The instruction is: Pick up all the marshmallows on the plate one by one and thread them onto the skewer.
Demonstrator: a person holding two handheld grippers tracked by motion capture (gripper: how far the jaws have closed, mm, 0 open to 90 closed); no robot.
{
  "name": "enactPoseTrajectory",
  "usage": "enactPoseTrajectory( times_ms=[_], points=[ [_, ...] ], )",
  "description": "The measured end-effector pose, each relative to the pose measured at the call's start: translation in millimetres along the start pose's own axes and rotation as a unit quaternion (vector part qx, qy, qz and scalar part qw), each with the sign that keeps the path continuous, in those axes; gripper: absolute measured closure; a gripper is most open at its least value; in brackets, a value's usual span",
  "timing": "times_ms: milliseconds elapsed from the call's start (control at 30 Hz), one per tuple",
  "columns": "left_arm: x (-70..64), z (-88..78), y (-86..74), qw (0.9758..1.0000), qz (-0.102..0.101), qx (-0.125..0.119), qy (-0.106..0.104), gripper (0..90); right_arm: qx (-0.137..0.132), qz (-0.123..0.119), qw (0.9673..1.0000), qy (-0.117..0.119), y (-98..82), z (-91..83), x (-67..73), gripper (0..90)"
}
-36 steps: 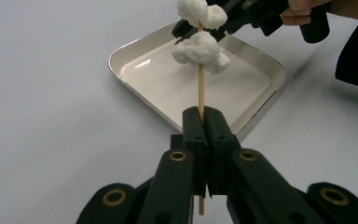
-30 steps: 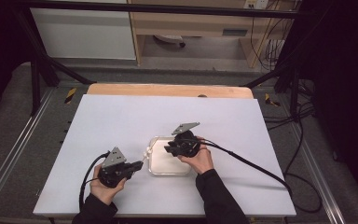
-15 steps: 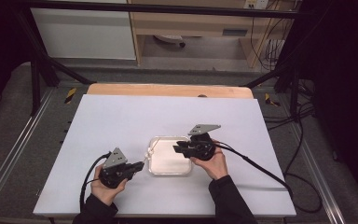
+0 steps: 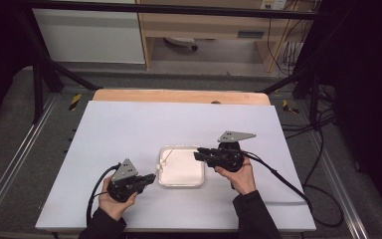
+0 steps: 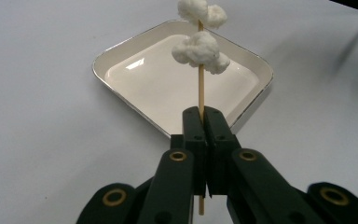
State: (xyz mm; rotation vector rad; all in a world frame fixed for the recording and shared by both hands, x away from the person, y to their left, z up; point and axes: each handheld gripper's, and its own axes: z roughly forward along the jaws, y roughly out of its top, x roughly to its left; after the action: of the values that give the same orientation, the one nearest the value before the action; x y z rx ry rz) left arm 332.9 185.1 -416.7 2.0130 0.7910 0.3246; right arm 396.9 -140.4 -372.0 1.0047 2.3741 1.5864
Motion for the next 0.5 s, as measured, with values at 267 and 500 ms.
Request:
enactPoseTrajectory(
  times_ms=[267,500],
  points=[
    [-3.6,1.6,0.9,1.0,0.006,0.001,-0.004,88.9,-0.023,0.016,0.9995,0.012,5.3,-7.9,0.6,72.9],
    [-8.0,2.9,1.8,0.9999,0.01,0.001,-0.011,88.9,-0.04,0.025,0.9984,0.03,7.4,-10.2,1.5,73.5]
  ],
)
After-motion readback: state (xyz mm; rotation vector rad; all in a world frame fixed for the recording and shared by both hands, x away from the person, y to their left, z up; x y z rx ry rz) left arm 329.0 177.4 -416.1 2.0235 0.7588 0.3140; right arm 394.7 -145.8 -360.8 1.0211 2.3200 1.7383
